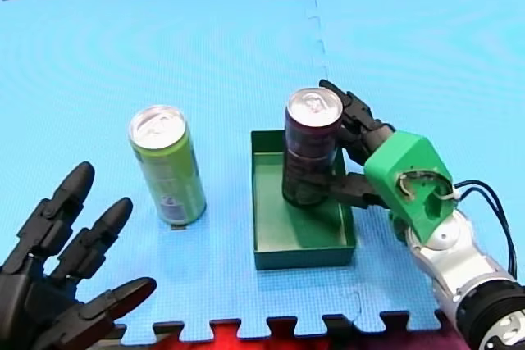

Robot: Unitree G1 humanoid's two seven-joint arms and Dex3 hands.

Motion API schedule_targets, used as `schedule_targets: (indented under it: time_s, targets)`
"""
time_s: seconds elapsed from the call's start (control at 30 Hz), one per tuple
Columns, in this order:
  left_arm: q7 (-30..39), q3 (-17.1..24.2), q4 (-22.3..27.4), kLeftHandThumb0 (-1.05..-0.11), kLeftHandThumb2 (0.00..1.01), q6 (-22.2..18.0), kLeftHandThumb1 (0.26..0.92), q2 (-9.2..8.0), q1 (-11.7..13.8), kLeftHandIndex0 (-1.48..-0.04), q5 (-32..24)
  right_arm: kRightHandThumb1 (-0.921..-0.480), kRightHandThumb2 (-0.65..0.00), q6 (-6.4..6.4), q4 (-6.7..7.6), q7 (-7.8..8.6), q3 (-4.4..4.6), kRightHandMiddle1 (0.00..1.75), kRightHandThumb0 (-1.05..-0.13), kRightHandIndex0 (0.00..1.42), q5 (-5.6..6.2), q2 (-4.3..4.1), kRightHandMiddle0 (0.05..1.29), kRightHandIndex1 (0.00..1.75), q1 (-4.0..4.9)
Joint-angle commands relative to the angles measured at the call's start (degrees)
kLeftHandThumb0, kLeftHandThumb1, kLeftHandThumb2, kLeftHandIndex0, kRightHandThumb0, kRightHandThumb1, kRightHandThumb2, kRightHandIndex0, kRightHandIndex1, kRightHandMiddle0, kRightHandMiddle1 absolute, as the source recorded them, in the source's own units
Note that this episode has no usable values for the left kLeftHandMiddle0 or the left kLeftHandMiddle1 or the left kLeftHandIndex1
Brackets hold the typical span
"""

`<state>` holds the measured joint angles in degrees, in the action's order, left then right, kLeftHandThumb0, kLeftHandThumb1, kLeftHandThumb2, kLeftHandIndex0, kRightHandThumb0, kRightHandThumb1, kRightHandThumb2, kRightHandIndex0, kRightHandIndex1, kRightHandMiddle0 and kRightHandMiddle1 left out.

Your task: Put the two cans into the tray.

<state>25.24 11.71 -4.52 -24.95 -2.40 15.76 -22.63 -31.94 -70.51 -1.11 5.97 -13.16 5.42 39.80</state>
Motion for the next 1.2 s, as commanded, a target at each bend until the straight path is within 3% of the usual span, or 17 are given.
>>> schedule_targets:
  time_s: [0.0, 0.13, 0.23, 0.37, 0.5, 0.6, 0.8, 0.93, 1.17]
  targets:
    - [0.1, 0.2, -0.2, -0.643, 0.00, -0.3, 0.731, -0.25, -0.1, -0.27, -0.1, -0.818, -0.011, 1.01, 0.04, -0.86, -0.19, 0.00, -1.048, 0.19, 0.24, -0.27, 0.13, 0.00, -0.05]
    - [0.2, 0.3, -0.4, -0.643, 0.00, -0.3, 0.733, -0.39, -0.3, -0.27, -0.2, -0.811, -0.005, 0.46, 0.51, -1.71, -1.80, 0.00, -1.048, 0.19, 2.16, 0.80, 0.13, 0.00, -0.51]
    - [0.5, 0.4, -0.6, -0.642, 0.00, -0.3, 0.733, -0.59, -0.4, -0.27, -0.5, -0.806, -0.002, -0.76, 1.18, -0.21, -2.61, 0.00, -1.048, 0.20, 3.59, 0.91, 0.13, 0.01, -1.02]
    - [1.0, 0.5, -0.6, -0.637, 0.00, 0.1, 0.734, -0.84, -0.6, -0.26, -1.0, -0.799, 0.000, -1.20, 3.91, 2.71, -2.50, 0.00, -1.048, 0.20, 4.25, -0.49, 0.13, 0.01, -2.10]
    - [1.8, 0.5, -0.8, -0.628, 0.00, 0.4, 0.733, -1.08, -1.0, -0.26, -1.7, -0.788, 0.000, -0.04, 7.29, 5.14, -1.50, 0.00, -1.048, 0.21, 3.69, -2.29, 0.13, 0.01, -3.36]
    - [2.1, 0.5, -1.0, -0.622, 0.00, 0.5, 0.733, -1.11, -1.1, -0.25, -1.9, -0.779, 0.000, 0.58, 8.40, 6.10, -1.31, 0.00, -1.048, 0.21, 3.74, -3.25, 0.13, 0.01, -3.82]
    - [2.2, 0.5, -0.8, -0.618, 0.00, 0.9, 0.735, -1.10, -1.2, -0.25, -1.9, -0.764, 0.000, 0.62, 8.50, 6.51, -1.50, 0.00, -1.048, 0.21, 4.41, -3.57, 0.13, 0.01, -4.08]
    - [2.1, 0.6, -0.8, -0.618, 0.00, 1.1, 0.735, -1.17, -1.4, -0.24, -1.8, -0.761, 0.000, -0.04, 8.41, 6.78, -1.97, 0.00, -1.048, 0.21, 5.16, -3.61, 0.12, 0.01, -4.05]
    - [1.9, 0.5, -0.7, -0.622, 0.00, 1.3, 0.738, -1.19, -1.5, -0.25, -1.5, -0.764, -0.001, -1.14, 8.00, 8.59, -2.63, 0.00, -1.048, 0.21, 6.18, -4.78, 0.12, 0.00, -3.71]
